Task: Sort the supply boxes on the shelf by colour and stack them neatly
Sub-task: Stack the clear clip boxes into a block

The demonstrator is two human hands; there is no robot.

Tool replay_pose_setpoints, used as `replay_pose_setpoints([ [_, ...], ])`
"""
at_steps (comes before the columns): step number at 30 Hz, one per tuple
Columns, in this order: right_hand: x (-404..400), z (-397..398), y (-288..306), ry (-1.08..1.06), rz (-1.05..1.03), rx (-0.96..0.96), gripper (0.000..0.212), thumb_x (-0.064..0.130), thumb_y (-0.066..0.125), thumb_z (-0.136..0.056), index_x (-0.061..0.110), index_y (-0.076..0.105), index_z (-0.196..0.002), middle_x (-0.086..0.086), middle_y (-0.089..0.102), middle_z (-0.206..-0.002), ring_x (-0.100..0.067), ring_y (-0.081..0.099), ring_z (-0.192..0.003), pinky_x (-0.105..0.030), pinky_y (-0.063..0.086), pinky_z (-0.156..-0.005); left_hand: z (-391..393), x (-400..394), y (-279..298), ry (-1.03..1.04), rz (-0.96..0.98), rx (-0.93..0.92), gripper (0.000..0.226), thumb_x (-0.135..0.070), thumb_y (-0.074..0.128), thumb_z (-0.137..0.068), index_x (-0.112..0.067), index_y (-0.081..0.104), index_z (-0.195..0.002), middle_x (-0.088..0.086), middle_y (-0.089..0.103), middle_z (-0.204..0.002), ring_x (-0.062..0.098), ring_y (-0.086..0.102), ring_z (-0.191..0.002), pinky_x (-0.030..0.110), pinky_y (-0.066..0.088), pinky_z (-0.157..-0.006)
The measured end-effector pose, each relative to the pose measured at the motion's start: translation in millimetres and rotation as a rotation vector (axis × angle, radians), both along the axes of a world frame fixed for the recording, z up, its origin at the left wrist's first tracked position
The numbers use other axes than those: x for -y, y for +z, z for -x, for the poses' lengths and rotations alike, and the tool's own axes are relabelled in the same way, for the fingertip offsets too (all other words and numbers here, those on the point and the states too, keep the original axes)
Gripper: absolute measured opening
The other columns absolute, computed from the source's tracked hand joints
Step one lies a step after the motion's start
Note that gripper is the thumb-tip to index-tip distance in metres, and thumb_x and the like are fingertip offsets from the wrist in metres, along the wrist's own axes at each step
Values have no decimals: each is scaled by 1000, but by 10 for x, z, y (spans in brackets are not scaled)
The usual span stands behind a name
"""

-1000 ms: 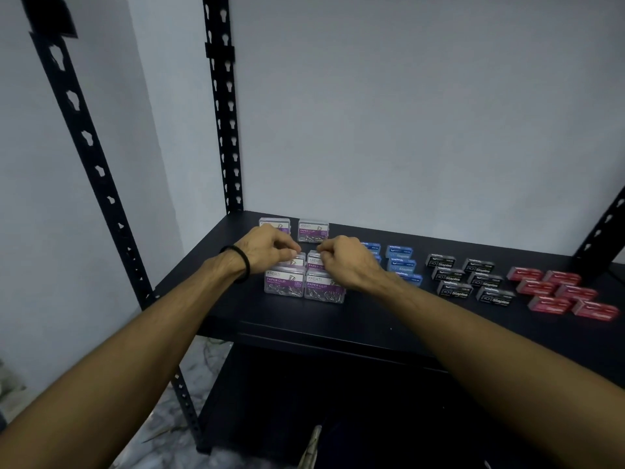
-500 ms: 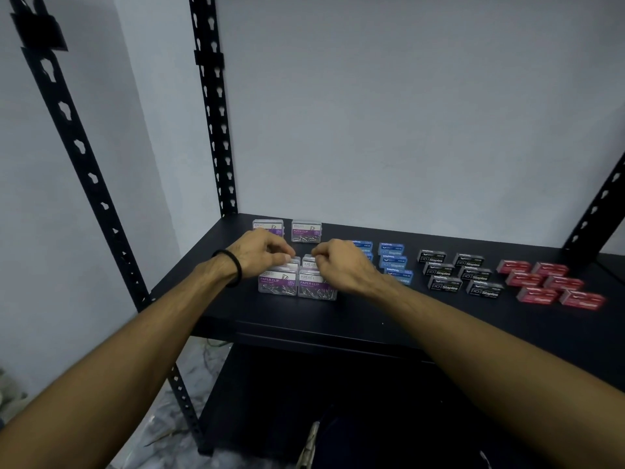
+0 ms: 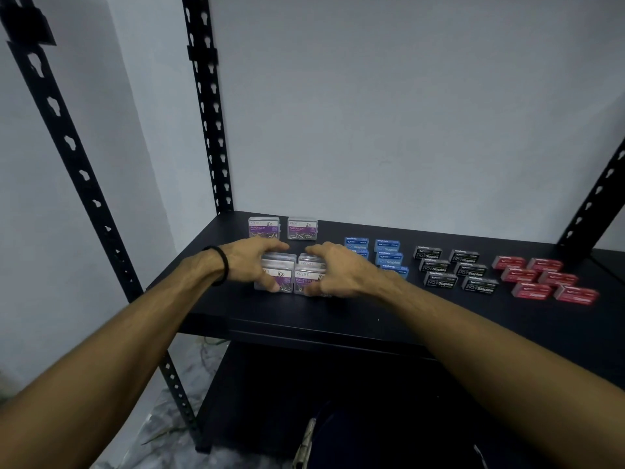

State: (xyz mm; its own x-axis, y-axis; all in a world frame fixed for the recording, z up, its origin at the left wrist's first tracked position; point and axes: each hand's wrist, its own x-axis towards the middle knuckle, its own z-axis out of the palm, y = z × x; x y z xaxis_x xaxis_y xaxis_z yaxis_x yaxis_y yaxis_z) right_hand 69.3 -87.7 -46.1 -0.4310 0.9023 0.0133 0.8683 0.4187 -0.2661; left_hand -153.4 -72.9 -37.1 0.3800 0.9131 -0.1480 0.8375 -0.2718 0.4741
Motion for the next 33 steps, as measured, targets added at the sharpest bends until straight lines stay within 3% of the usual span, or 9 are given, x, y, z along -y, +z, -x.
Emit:
replay_pose_setpoints([
  [4,-28,16,-30,9,-24,-28,84,39,79,-74,17,40,-145,-5,50,-139,-21,52,-119,-35,44,-95,-49,-25,-78,13,-37,25,77,-23,86,-64,-32,49,-131,-13,55,-113,5,55,-98,19,43,-77],
  [8,-40,2,-22,20,-10,-47,79,36,81,-74,16,44,-141,-5,54,-136,-19,55,-115,-35,47,-94,-50,-54,-82,8,-19,49,68,-22,86,-63,-38,52,-120,-13,58,-104,4,57,-91,20,46,-71],
  [12,-28,-4,-2,33,12,-59,78,34,82,-75,16,44,-141,-4,54,-135,-19,55,-114,-35,48,-95,-38,-64,-78,0,-18,45,63,-24,87,-62,-44,52,-111,-13,60,-102,5,58,-91,21,46,-71],
  [21,3,-36,15,39,-25,-47,81,44,81,-71,20,46,-140,-1,56,-136,-19,56,-115,-39,47,-96,-63,-16,-44,6,-21,48,68,-22,86,-63,-39,53,-119,-13,60,-104,5,58,-92,19,45,-72],
  [26,-44,-72,73,12,-63,-1,81,72,55,-78,25,43,-143,0,50,-142,-18,51,-123,-43,45,-96,-38,4,66,-8,-15,7,88,-39,87,-61,-36,43,-137,-12,51,-131,11,49,-118,35,42,-102],
  [28,-102,-71,123,-14,-111,-35,77,77,46,-81,27,48,-139,1,52,-139,-17,51,-121,-40,42,-90,6,-6,171,2,-39,16,90,-56,82,-59,-38,41,-138,-10,51,-132,11,49,-119,37,41,-103],
  [31,-214,-17,169,-57,-203,-117,64,74,41,-85,27,58,-125,4,58,-122,-15,55,-105,-37,39,-78,74,-110,315,90,-122,92,80,-72,69,-61,-38,49,-131,-8,56,-121,12,54,-110,36,45,-97],
  [33,-304,50,177,-74,-262,-156,51,62,45,-90,23,61,-120,3,57,-115,-13,54,-98,-35,41,-76,106,-264,347,167,-210,121,61,-62,69,-72,-34,55,-126,-5,59,-116,13,57,-102,32,46,-90],
])
